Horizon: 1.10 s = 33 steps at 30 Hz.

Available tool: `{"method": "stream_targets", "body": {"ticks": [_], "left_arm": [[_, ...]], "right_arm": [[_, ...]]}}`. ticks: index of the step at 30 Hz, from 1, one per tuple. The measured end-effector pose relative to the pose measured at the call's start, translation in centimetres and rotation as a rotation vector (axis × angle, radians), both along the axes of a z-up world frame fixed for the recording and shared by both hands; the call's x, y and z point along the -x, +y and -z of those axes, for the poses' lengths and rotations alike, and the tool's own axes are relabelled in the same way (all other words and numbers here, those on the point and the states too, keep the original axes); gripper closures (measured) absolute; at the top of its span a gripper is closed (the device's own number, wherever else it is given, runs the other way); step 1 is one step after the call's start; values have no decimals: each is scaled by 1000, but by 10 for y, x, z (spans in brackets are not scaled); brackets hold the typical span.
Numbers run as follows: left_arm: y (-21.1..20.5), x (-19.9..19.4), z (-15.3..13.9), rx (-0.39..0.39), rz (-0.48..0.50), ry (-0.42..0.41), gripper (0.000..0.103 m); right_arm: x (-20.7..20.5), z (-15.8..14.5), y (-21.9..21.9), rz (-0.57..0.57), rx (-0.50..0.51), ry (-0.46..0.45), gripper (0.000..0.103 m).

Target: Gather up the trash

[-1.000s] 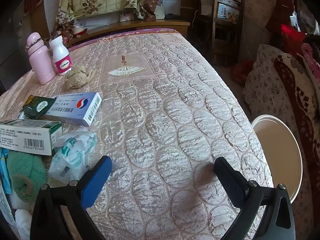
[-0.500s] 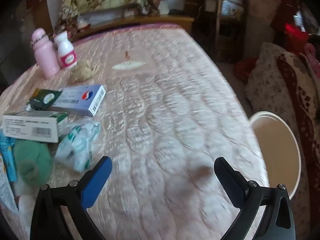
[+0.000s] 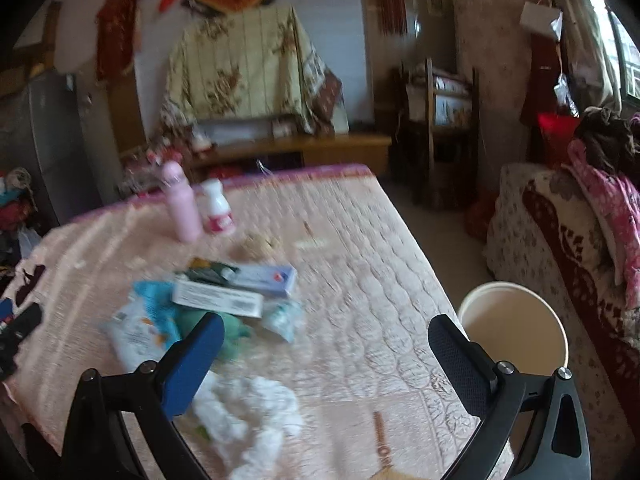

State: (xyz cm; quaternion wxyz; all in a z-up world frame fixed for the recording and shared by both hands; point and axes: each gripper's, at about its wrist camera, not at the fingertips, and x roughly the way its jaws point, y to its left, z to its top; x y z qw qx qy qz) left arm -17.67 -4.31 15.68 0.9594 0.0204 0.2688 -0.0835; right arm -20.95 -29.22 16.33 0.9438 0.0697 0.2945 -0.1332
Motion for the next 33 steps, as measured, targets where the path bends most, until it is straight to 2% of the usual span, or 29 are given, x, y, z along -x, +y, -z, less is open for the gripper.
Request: {"method": "stream_targets", "body": {"ticks": [2,6,10,24,33], "left_arm": [[-4,4,-5,10,7,-16,0],[-10,8,-12,23,8,-37,0],[-12,14,-18,32,8,-52,0],[-1,22,-22,58,11,-79,0],[4,21,-22,67,3,-75,0]], "right_arm": [[-3,-9,21,-27,-4,-18,0],[7,-24,33,-60,-29,-56,0],[13,-40,44,-76,-7,-94,0],[20,-54,55,-97,9,-159,0],[17,-54,60,-99,17,-159,0]]}}
